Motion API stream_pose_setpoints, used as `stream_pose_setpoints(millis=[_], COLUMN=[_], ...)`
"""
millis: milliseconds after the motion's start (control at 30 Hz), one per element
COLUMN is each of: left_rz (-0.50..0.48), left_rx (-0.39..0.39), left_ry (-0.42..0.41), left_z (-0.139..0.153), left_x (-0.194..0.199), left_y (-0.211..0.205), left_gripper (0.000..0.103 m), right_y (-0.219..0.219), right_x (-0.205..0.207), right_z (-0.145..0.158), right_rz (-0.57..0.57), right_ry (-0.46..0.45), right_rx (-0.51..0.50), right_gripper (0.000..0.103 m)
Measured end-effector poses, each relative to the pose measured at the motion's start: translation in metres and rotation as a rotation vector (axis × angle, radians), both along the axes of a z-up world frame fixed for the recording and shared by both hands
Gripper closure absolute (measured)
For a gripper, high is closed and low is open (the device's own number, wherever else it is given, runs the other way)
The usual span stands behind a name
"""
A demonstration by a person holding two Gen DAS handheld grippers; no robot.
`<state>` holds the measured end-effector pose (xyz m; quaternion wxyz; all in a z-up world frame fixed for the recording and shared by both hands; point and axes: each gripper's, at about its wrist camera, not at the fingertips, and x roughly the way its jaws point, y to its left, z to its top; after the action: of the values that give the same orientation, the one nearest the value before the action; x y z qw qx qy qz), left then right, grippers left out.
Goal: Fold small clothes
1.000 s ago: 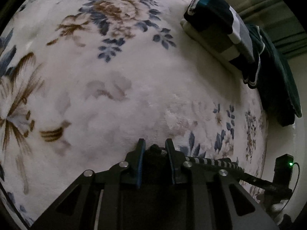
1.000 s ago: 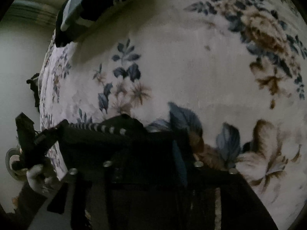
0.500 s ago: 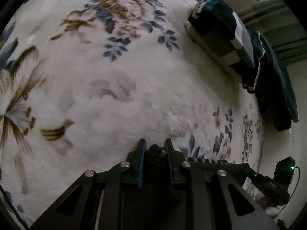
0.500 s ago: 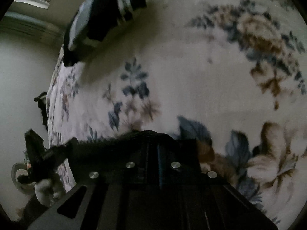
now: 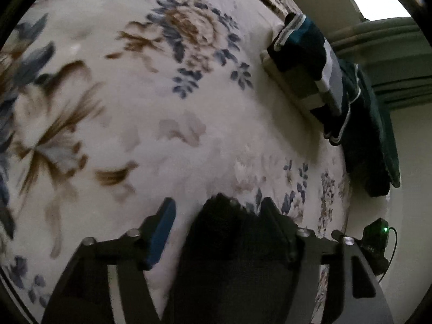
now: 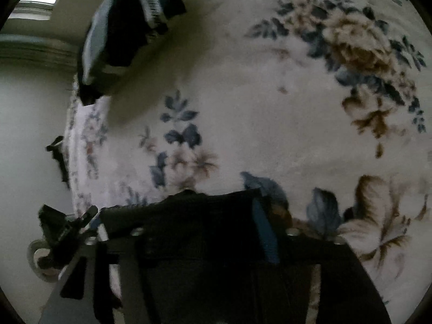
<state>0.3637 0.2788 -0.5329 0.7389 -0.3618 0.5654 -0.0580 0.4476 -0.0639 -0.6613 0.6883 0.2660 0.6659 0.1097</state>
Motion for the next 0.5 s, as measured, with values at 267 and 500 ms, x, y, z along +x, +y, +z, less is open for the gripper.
stream_pose_setpoints(millis=[267, 500], left_rz=[-0.134, -0.056], left_rx=[0.007, 0.02], left_ry=[0.049, 0.039], left_z=[-0.03, -0.043], left_x=[0.009, 0.036], left_y=[-0.039, -0.033], left_gripper=[0.042, 0.082], right_y=[0.089, 0.199], right_x=[0.016, 0.027], right_z=[0.022, -0.022], right_rz=[0.368, 0.739], right_ry=[-0.114, -0.091], right_rx=[0.023, -0.174], right_gripper=[0.035, 0.035])
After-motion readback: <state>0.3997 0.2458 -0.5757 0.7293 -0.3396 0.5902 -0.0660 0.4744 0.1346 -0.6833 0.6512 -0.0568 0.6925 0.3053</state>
